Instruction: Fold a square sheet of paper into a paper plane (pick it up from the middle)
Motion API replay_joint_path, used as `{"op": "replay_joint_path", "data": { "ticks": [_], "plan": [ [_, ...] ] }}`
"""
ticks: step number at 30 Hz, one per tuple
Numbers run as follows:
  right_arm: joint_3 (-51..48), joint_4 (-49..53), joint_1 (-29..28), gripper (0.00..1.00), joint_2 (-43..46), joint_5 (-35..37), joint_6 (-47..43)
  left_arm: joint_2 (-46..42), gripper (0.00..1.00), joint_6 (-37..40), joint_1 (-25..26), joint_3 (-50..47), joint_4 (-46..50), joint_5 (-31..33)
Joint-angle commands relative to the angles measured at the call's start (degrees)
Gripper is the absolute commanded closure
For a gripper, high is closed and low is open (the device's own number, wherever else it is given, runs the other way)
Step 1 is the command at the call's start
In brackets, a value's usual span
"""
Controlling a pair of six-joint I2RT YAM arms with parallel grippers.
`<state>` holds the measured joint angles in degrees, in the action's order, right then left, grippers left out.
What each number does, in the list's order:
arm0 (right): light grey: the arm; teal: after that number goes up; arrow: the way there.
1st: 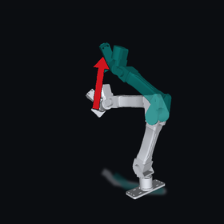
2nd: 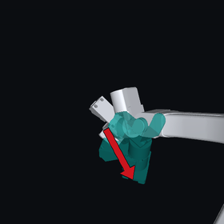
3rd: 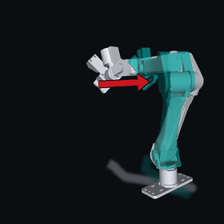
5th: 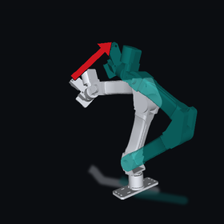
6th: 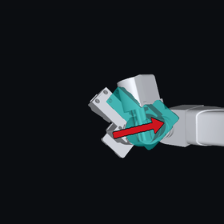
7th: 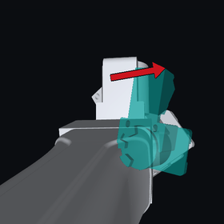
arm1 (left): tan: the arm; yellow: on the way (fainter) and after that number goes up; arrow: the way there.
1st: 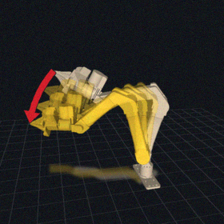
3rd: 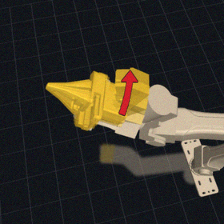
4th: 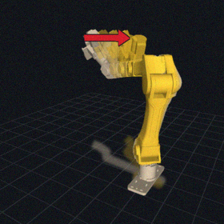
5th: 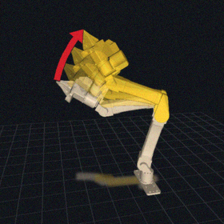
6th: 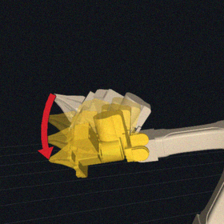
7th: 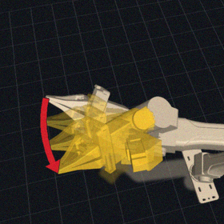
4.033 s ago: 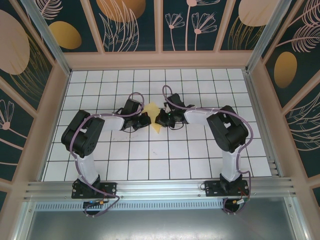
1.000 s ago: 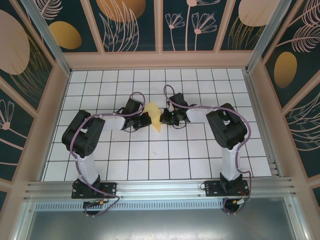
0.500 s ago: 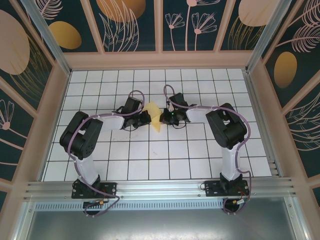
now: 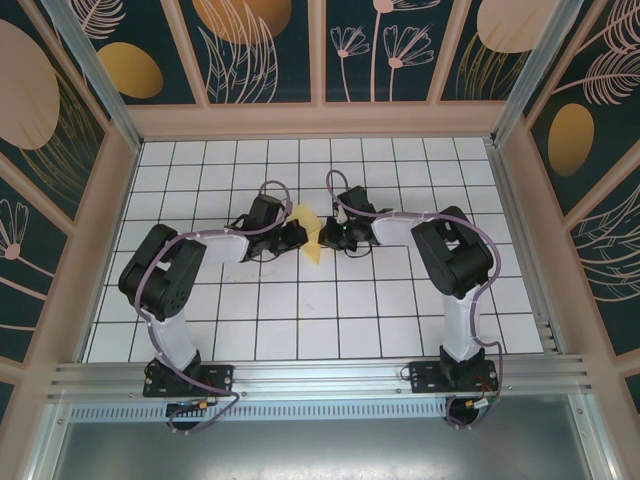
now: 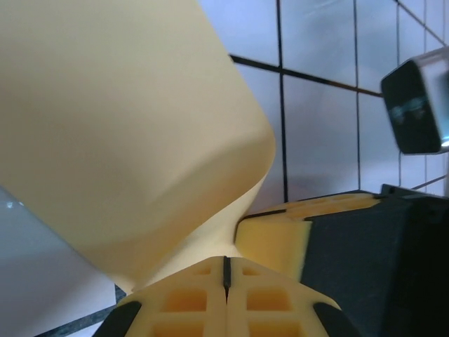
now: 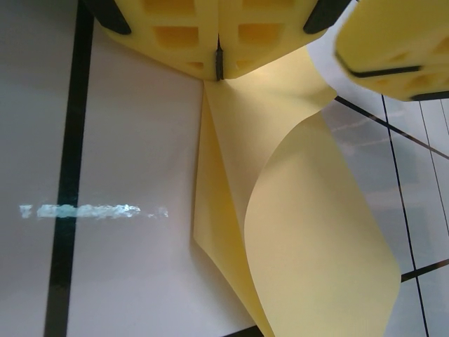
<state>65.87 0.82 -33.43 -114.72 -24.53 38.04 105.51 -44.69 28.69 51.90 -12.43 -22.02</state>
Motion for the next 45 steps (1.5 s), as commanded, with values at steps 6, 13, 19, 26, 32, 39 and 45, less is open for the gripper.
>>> {"op": "replay_joint_path", "data": {
  "ticks": [6, 13, 19, 26, 32, 39, 45],
  "plan": [
    [-1.2, -1.8, -0.6, 0.98, 0.2, -2.9, 0.3, 3.6, 0.98, 0.2, 0.3, -0.3, 0.9, 1.4],
    [-3.8, -3.6, -0.9, 0.98, 2.1, -6.9, -0.2, 3.1, 0.98, 1.2, 0.3, -0.1, 3.9, 5.3],
    [-5.0, -2.9, -2.5, 0.97, 2.5, -8.0, -0.9, 3.0, 0.98, 1.0, 0.3, -0.1, 3.7, 5.4],
    [-5.8, -4.5, -3.3, 0.96, 3.1, -8.4, 0.0, 2.8, 0.97, 1.0, 0.3, -0.1, 3.9, 5.8],
    [-6.6, -5.9, -3.3, 0.95, 5.4, -5.8, 1.5, 2.6, 0.96, 1.4, 0.3, 0.1, 4.3, 5.9],
    [-4.4, -5.7, -2.7, 0.95, 3.6, -2.8, 2.8, 2.5, 0.95, 1.8, 0.3, 0.7, 4.9, 6.0],
    [-3.1, -4.3, -2.6, 0.96, 1.5, -1.1, 3.0, 2.3, 0.94, 2.1, 0.3, 1.2, 5.3, 6.3]
  ]
}}
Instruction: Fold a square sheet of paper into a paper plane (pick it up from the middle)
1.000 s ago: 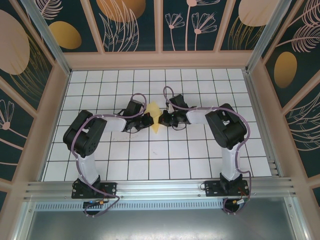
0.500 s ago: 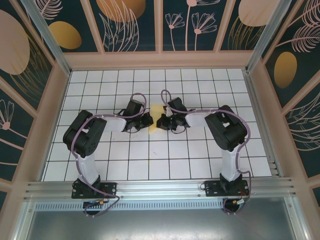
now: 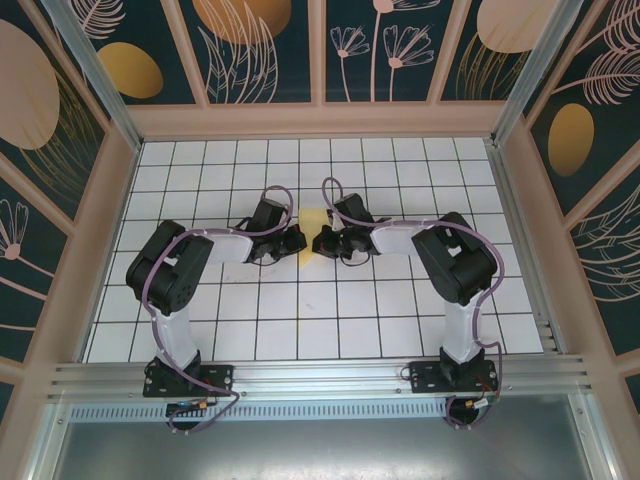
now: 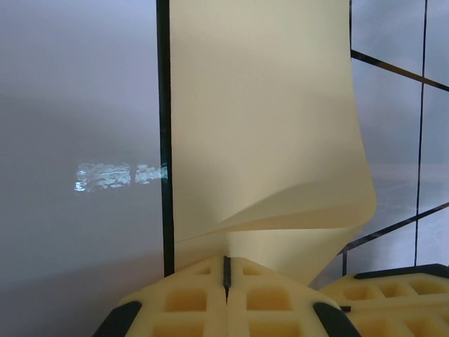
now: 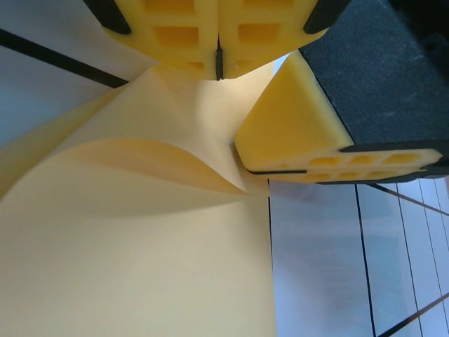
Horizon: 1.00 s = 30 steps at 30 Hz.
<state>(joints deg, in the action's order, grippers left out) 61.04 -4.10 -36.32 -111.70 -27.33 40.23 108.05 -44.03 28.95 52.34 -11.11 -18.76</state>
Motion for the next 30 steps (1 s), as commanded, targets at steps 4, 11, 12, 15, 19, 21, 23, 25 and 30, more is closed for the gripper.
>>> {"op": "replay_joint_path", "data": {
  "ticks": [4, 11, 12, 15, 19, 21, 23, 25, 30],
  "plan": [
    [2.3, 1.1, 0.2, 0.96, -2.9, 2.4, 1.8, -0.9, 0.93, 1.7, 0.1, 1.1, 4.1, 2.9],
    [2.9, 1.7, 0.2, 0.96, -4.1, 3.2, 3.6, -4.0, 0.90, 1.3, 0.1, -0.3, 3.8, 2.5],
    [2.9, 1.8, 0.2, 0.97, -4.2, 3.3, 4.0, -4.4, 0.90, 1.0, 0.1, -0.7, 3.4, 2.1],
    [3.0, 2.5, 0.2, 0.96, -4.3, 3.5, 4.8, -6.2, 0.88, -0.3, 0.1, -2.6, 1.3, -0.7],
    [3.4, 2.9, 0.2, 0.96, -4.3, 3.5, 5.4, -8.1, 0.87, -2.7, 0.4, -5.7, -2.2, -4.2],
    [3.5, 3.1, 0.1, 0.97, -4.2, 3.4, 5.5, -8.3, 0.87, -3.7, 0.7, -6.7, -3.7, -5.6],
    [3.7, 3.3, 0.1, 0.97, -4.3, 3.3, 5.5, -7.7, 0.88, -4.3, 1.1, -7.0, -4.7, -6.4],
    [3.8, 3.4, 0.1, 0.96, -4.4, 3.1, 5.6, -6.7, 0.90, -4.4, 1.4, -6.8, -5.1, -6.5],
    [3.8, 3.5, 0.2, 0.96, -4.6, 3.2, 5.7, -4.6, 0.91, -4.5, 1.6, -5.8, -4.6, -5.8]
  ]
}}
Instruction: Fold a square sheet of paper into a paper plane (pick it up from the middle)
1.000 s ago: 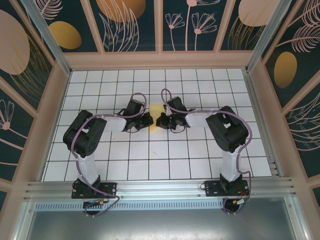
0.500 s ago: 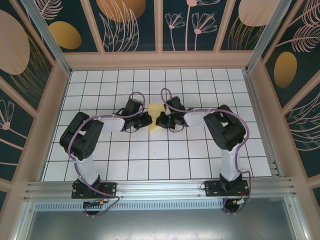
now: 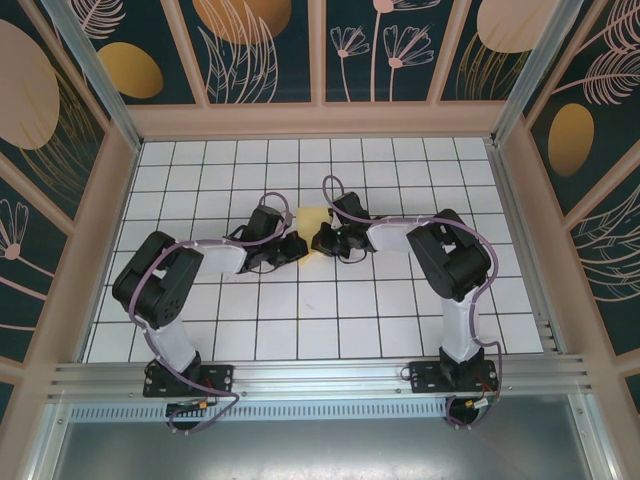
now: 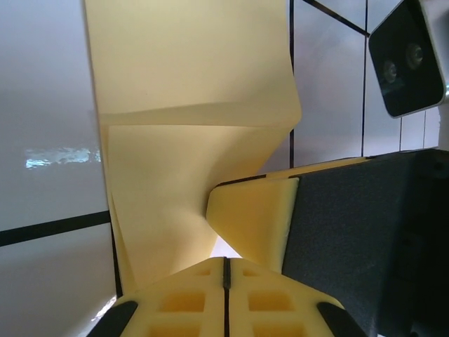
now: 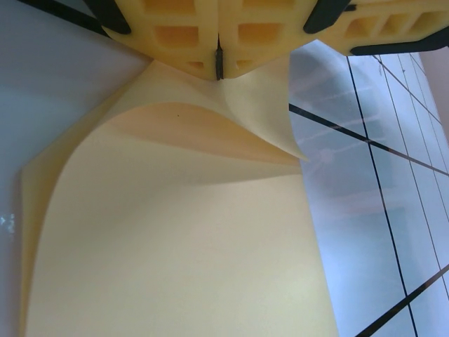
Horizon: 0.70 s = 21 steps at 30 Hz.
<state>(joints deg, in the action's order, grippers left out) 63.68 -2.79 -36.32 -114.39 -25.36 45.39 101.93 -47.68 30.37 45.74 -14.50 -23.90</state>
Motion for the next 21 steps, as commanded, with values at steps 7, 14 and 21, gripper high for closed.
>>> {"op": "replay_joint_path", "data": {
  "ticks": [7, 14, 21],
  "plan": [
    [1.4, 2.4, 0.2, 0.97, -2.1, 1.3, 0.9, 2.8, 0.93, -0.2, 0.3, 1.0, 1.9, 1.9],
    [1.7, 1.9, 0.4, 0.96, -0.7, 1.1, -0.2, 3.7, 0.94, 1.0, 0.4, 1.5, 4.7, 5.9],
    [1.9, 0.7, 0.0, 0.96, 0.6, -0.9, -3.2, 4.4, 0.95, 1.5, 0.3, 1.2, 6.1, 7.5]
  ]
}}
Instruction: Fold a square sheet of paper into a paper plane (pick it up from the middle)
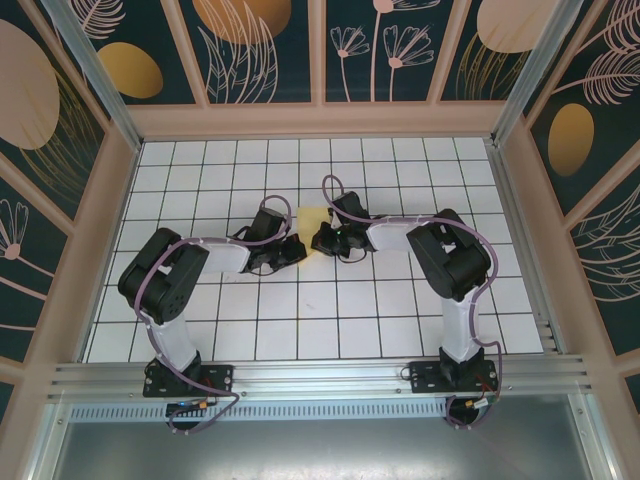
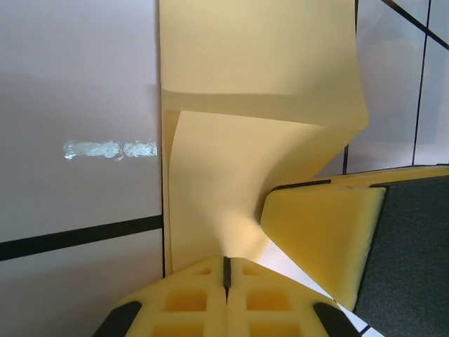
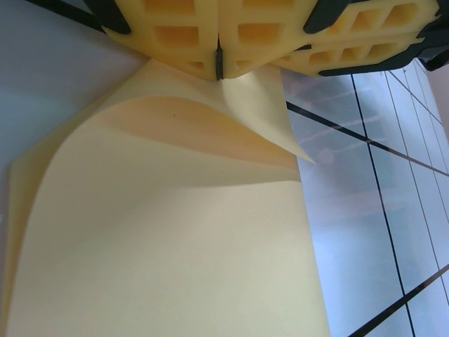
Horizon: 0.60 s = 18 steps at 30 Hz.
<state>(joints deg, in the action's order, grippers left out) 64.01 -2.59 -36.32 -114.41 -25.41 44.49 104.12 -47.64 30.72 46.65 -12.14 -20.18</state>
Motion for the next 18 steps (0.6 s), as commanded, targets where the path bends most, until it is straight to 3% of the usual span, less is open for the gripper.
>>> {"op": "replay_joint_path", "data": {
  "ticks": [1, 18],
  "plan": [
    [1.6, 0.9, 0.0, 0.96, 0.1, -0.8, -2.5, 2.2, 0.96, 1.5, 0.1, 0.2, 3.8, 3.8],
    [4.7, 6.4, 7.0, 0.96, -4.2, 1.8, -8.0, 3.0, 0.97, 4.3, 0.1, -3.1, 7.3, 6.2]
  ]
}}
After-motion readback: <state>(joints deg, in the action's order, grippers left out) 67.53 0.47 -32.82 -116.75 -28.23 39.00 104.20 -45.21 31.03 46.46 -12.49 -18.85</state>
